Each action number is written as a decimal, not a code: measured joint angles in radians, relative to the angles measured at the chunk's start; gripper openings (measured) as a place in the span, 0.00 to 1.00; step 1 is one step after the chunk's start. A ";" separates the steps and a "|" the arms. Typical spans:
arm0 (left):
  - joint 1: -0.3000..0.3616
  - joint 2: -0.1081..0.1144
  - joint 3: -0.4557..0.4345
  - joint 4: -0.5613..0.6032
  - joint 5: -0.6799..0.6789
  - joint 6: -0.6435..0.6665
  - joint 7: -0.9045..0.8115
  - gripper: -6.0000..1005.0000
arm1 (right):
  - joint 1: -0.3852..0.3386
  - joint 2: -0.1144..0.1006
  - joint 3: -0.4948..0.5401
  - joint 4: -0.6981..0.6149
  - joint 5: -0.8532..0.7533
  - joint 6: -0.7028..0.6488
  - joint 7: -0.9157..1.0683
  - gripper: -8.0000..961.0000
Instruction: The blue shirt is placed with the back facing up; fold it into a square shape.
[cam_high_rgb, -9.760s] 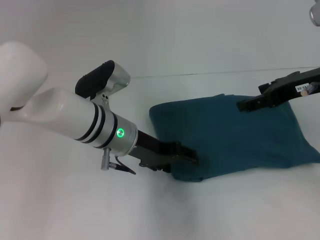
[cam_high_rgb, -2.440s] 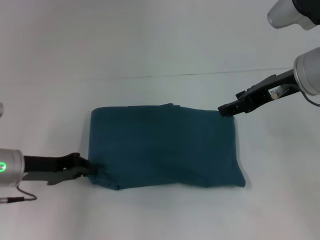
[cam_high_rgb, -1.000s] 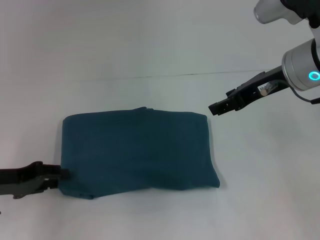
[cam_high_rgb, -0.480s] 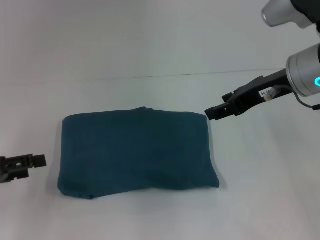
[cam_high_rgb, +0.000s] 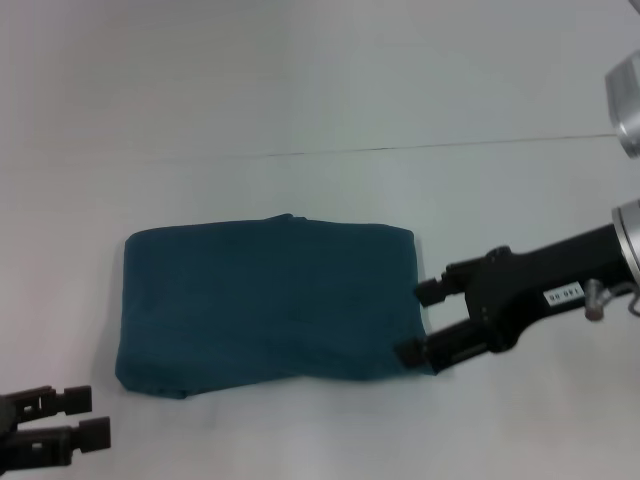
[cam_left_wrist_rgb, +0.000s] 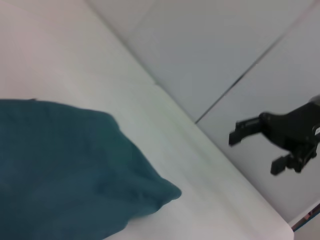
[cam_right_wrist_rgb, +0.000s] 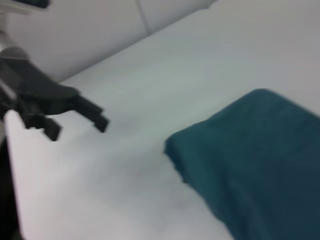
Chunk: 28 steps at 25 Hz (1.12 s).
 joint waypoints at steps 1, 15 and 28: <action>0.007 -0.003 0.000 -0.004 -0.004 0.001 0.021 0.94 | -0.013 0.000 -0.001 0.005 0.014 -0.004 -0.013 0.90; 0.037 -0.019 0.014 -0.020 0.001 0.007 0.139 0.94 | -0.079 -0.001 0.022 0.169 0.100 0.009 -0.200 0.97; 0.026 -0.015 0.034 -0.015 0.018 0.000 0.165 0.94 | -0.078 -0.002 0.015 0.194 0.089 0.026 -0.242 0.97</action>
